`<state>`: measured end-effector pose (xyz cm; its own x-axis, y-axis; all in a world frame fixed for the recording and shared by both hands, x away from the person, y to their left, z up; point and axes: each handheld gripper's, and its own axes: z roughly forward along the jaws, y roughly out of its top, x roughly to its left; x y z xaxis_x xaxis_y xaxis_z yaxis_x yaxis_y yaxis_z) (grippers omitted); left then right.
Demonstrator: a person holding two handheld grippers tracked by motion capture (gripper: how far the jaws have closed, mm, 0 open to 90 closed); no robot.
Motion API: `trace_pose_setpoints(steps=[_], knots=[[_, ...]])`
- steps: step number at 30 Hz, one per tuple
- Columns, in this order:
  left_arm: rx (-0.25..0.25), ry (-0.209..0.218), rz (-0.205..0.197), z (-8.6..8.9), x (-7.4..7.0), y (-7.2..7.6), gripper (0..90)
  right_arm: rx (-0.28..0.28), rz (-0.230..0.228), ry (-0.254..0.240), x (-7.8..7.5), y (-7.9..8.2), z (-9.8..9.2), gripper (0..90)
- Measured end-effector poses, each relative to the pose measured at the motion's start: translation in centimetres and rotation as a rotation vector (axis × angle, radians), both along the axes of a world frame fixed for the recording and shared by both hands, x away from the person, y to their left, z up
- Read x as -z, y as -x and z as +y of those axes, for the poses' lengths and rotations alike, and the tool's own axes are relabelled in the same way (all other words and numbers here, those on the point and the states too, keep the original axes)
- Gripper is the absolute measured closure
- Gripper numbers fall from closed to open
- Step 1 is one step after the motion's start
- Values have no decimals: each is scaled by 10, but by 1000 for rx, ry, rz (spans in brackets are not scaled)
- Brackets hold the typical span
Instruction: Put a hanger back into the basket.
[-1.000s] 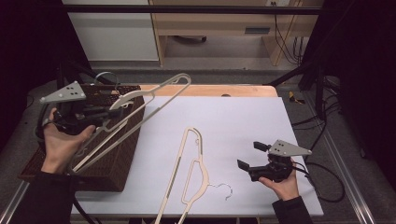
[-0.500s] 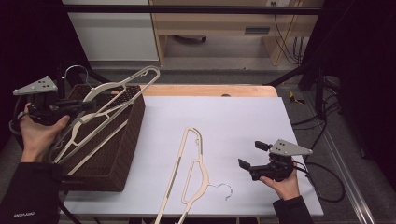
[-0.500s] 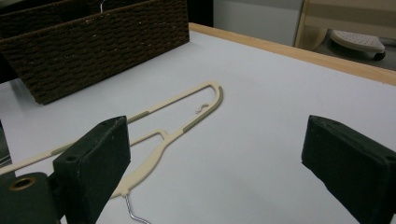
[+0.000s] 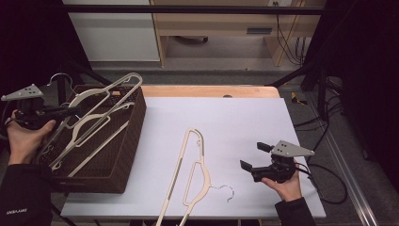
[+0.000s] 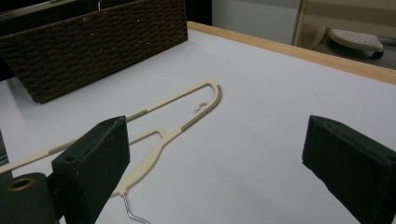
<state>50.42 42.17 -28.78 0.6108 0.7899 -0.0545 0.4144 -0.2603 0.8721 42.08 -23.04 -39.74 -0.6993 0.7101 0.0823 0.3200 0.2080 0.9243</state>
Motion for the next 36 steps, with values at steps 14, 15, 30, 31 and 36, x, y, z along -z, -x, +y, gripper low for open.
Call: trace_pose_setpoints(steps=[14,15,30,31,36], knots=[[-24,-37,112,13,34,-2,854,2,8,2,1,0,1,75],[-25,-39,125,14,38,-2,854,0,10,2,1,0,1,75],[-36,-97,266,3,77,-14,849,-5,9,12,2,-1,2,71],[-58,-109,278,2,81,-16,846,0,11,5,2,-1,2,71],[-173,-163,300,5,85,-17,774,-2,12,8,2,-1,2,71]])
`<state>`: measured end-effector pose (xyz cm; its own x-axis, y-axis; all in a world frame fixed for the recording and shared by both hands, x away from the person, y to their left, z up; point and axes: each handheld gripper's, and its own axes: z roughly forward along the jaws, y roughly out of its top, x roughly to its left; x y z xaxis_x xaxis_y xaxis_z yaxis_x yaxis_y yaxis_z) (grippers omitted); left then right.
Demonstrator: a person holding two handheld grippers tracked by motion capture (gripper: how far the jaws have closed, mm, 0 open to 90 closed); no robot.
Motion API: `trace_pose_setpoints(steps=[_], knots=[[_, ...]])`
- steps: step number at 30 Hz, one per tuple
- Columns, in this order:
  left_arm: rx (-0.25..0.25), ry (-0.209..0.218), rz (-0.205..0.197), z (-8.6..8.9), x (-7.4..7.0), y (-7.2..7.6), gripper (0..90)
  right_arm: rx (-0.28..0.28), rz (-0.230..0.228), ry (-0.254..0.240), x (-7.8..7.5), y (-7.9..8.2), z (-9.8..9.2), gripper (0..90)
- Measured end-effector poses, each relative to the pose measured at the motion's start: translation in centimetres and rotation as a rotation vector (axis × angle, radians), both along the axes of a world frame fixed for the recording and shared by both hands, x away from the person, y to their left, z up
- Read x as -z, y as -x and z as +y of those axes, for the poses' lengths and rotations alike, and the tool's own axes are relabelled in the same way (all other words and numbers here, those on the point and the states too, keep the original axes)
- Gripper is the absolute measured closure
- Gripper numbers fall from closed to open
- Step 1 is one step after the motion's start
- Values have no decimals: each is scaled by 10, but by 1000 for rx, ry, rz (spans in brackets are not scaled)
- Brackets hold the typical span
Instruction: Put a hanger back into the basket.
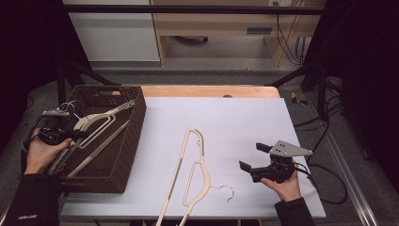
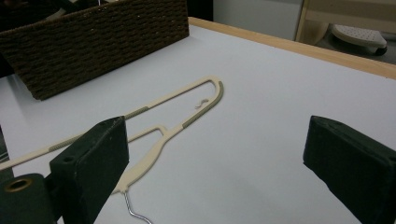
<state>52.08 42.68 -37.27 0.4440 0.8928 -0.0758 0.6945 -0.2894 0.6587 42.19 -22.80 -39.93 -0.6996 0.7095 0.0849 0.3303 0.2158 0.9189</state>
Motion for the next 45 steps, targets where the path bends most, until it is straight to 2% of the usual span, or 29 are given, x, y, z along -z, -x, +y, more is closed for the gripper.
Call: trace_pose_setpoints(steps=[1,3,5,9,13,16,20,26,29,34,37,42,45], knots=[[-33,-5,-5,3,-1,2,755,0,-1,0,0,0,0,70],[-64,-2,-14,6,-1,6,744,-4,1,-5,0,0,0,70],[-110,-7,-49,6,-1,11,700,-4,1,-6,0,0,0,71],[-144,-26,-94,3,-5,20,615,2,-1,-11,0,0,1,71],[-161,-9,-144,-7,-12,27,561,0,-5,-14,0,0,1,72],[-137,18,-188,-18,-16,32,501,3,-7,-16,-1,0,1,72],[-72,66,-257,-37,-21,43,408,2,-13,-20,-1,0,1,72],[51,206,-359,-73,-24,61,230,-2,-28,-36,-2,1,1,73],[97,233,-388,-92,-25,69,158,-3,-32,-38,-2,1,0,70],[160,243,-402,-120,-23,80,66,-1,-34,-46,-3,3,-1,68],[201,245,-396,-136,-20,87,55,-2,-36,-43,-3,3,-1,67],[242,247,-391,-155,-16,95,48,-4,-33,-42,-2,4,0,65],[273,237,-388,-167,-13,100,48,-4,-31,-41,-1,4,1,64]])
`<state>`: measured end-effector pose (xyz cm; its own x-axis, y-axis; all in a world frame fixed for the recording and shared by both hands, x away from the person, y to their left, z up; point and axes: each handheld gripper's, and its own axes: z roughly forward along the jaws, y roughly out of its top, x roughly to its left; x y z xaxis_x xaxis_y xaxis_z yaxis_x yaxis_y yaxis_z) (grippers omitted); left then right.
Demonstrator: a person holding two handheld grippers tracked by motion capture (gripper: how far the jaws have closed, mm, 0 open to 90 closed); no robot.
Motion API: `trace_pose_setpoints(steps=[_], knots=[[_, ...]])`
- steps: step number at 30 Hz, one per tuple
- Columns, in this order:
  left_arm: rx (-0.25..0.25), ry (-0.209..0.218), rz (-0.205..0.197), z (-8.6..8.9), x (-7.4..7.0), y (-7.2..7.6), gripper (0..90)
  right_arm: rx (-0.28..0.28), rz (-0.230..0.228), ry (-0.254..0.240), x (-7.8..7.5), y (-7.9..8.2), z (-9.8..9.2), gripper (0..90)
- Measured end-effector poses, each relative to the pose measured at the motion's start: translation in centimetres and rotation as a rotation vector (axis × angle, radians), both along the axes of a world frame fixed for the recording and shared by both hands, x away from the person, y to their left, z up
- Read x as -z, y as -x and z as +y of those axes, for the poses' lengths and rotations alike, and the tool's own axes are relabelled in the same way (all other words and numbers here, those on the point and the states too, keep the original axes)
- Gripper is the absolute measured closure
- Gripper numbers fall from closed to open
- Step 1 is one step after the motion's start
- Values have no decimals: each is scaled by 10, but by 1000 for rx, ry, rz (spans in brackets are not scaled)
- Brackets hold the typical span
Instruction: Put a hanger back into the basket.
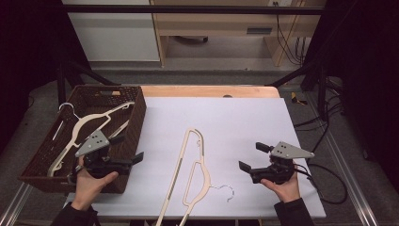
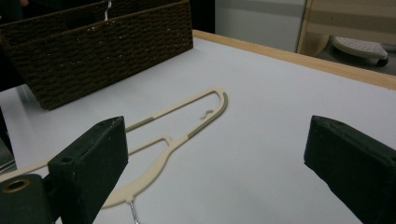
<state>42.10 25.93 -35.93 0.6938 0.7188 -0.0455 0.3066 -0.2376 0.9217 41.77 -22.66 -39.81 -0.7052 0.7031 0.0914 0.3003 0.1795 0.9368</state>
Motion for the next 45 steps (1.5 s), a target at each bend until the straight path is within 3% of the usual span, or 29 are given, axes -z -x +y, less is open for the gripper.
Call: trace_pose_setpoints(steps=[10,21,24,31,45], knots=[[77,-48,28,-37,18,7,49,-24,1,13,3,-1,7,62],[126,-93,62,-65,40,14,55,-79,26,27,10,2,29,75],[139,-110,75,-71,46,16,55,-102,46,41,15,2,36,112],[164,-127,92,-81,54,22,62,-220,107,132,37,2,65,228],[179,-133,115,-88,64,26,70,-302,197,278,69,1,82,512]])
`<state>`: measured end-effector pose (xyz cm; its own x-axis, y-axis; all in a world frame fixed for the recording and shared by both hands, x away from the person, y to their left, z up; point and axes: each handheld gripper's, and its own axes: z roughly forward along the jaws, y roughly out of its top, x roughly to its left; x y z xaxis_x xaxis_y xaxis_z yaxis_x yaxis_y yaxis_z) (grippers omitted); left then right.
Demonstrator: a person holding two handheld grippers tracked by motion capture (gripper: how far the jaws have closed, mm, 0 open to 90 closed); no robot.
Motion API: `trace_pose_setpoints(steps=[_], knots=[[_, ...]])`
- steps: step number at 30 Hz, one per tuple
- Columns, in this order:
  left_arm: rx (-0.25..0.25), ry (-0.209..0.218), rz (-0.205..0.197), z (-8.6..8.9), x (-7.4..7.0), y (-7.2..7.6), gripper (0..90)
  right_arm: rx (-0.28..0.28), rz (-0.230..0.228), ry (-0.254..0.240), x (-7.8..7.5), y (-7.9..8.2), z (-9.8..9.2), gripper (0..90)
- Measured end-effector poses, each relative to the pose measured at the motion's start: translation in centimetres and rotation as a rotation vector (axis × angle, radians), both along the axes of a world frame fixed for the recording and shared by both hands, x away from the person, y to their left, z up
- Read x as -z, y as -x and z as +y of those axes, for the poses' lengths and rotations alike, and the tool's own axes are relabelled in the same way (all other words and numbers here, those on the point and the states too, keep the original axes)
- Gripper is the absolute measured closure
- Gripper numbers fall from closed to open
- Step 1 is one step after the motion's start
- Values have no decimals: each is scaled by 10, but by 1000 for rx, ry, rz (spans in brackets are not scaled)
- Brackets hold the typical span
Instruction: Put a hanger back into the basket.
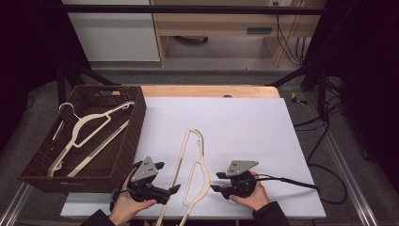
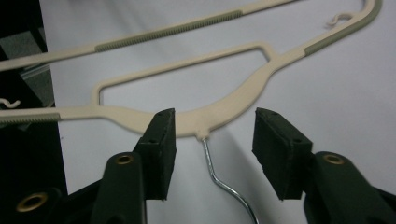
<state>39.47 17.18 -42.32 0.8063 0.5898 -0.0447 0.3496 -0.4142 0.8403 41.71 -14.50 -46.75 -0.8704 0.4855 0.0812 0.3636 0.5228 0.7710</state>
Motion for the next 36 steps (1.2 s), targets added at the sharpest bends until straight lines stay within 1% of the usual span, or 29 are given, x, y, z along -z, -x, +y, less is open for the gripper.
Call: trace_pose_setpoints(steps=[4,6,7,12,13,14,16,17,19,20,23,26,29,33,36], knots=[[3,-5,4,-1,1,0,71,-17,10,36,5,-1,2,603],[5,-9,6,-3,2,0,72,-18,13,49,7,-1,3,631],[8,-11,8,-3,2,0,72,-32,13,51,7,-1,3,645],[10,-20,11,-5,5,0,72,-46,17,60,9,-2,4,716],[9,-19,15,-5,5,-1,74,-40,24,62,9,-1,4,725],[9,-19,16,-6,5,-1,75,-45,17,68,10,-2,5,729],[11,-20,17,-6,6,-1,77,-53,26,80,12,-2,6,743],[11,-20,18,-6,6,-1,77,-52,17,83,13,-2,6,752],[12,-20,20,-7,7,-1,77,-56,15,85,13,-2,6,763],[11,-20,21,-7,7,-1,78,-57,4,92,13,-2,6,772],[11,-14,26,-6,7,-2,78,-70,-1,110,12,-1,7,806],[12,-6,30,-6,7,-2,79,-89,8,118,11,-3,7,839],[14,-4,34,-8,7,-2,81,-95,19,122,11,-4,7,885],[28,-9,38,-12,8,-1,81,-115,14,122,11,-5,7,889],[38,-10,42,-16,8,-1,84,-121,23,122,10,-7,6,891]])
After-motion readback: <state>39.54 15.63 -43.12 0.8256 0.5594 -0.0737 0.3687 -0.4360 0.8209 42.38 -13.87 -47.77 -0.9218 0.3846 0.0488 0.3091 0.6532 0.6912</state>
